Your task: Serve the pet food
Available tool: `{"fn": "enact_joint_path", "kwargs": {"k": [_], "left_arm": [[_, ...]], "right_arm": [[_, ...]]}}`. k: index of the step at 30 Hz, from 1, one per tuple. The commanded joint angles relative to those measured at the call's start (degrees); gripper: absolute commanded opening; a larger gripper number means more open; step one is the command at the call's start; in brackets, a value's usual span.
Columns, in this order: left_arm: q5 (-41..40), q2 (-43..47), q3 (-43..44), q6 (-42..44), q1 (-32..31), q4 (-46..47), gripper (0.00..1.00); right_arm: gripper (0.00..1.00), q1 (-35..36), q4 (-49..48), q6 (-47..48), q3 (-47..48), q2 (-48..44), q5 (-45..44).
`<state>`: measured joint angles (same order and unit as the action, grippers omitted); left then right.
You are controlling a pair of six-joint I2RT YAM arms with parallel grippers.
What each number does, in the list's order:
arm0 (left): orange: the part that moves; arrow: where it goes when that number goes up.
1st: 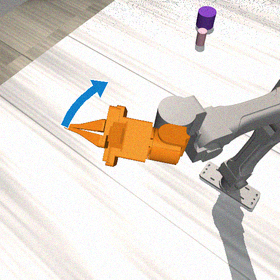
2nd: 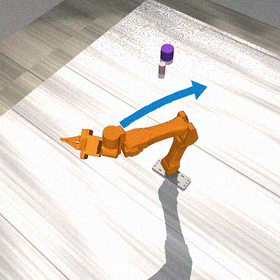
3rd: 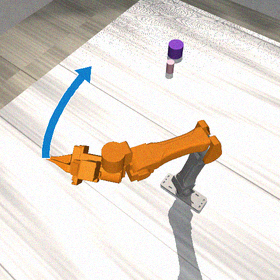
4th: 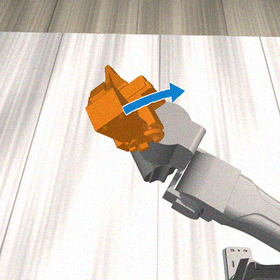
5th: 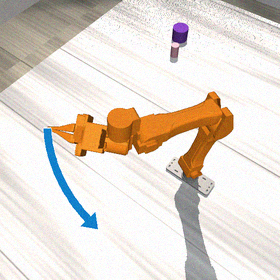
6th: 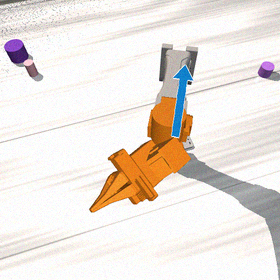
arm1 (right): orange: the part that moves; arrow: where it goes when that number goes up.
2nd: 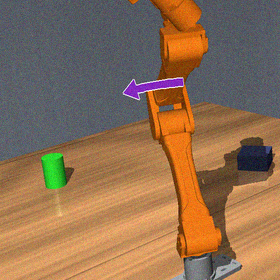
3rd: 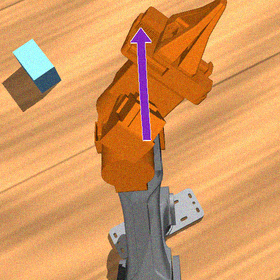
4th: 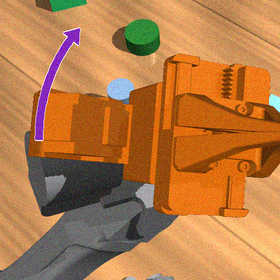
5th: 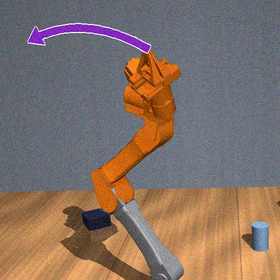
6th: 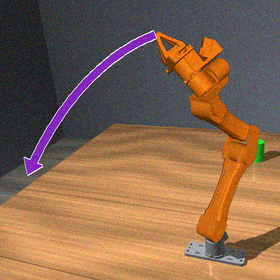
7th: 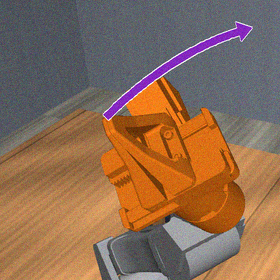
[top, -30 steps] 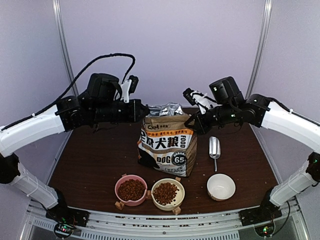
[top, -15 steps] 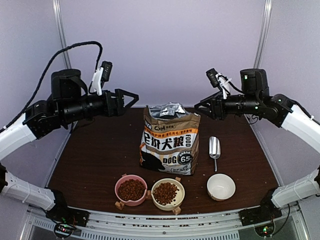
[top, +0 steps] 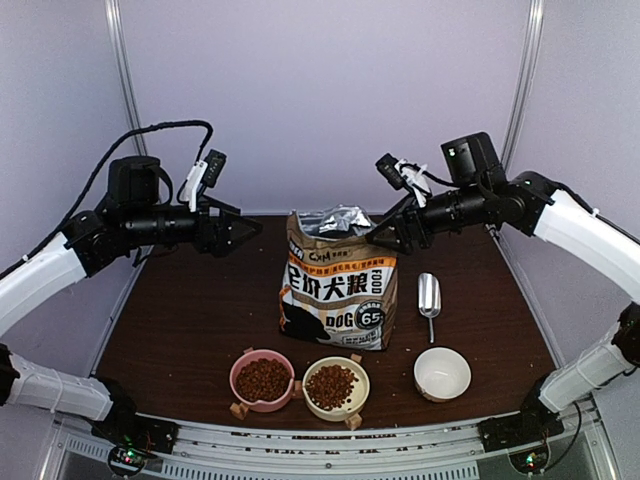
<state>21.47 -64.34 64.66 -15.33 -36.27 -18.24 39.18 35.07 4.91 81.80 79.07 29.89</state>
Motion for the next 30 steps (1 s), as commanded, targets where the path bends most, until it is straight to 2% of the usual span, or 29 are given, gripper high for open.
{"fn": "enact_joint_path", "kwargs": {"k": [1,8,12,14,19,24,28,30], "left_arm": [[8.39,-1.1,-0.44,4.12,3.38,3.54,0.95],[10.45,-2.78,0.2,5.23,4.94,3.48,0.95],[10.68,-3.15,0.65,6.73,5.29,2.18,0.95],[11.04,-3.29,0.81,7.68,5.5,1.54,0.95],[13.52,-3.94,1.16,12.32,5.56,0.68,0.95],[16.28,-4.7,2.0,16.91,5.56,0.5,0.95],[16.99,-7.74,3.57,19.22,5.56,1.55,0.95],[19.53,-10.36,5.26,20.28,5.53,1.71,0.95]], "right_arm": [[0.73,2.7,8.75,6.64,7.66,4.27,-3.72],[0.72,6.52,15.56,9.64,15.53,12.77,-18.52],[0.71,7.09,16.13,8.42,18.43,15.13,-23.09],[0.66,7.15,15.59,7.88,19.03,15.49,-23.17],[0.02,7.23,13.24,7.46,19.51,14.4,-14.27],[0.0,7.02,8.51,8.59,17.71,8.82,-2.14],[0.0,5.35,8.51,9.19,17.66,7.54,6.68],[0.0,4.57,7.94,9.25,16.32,7.09,8.45]]}}
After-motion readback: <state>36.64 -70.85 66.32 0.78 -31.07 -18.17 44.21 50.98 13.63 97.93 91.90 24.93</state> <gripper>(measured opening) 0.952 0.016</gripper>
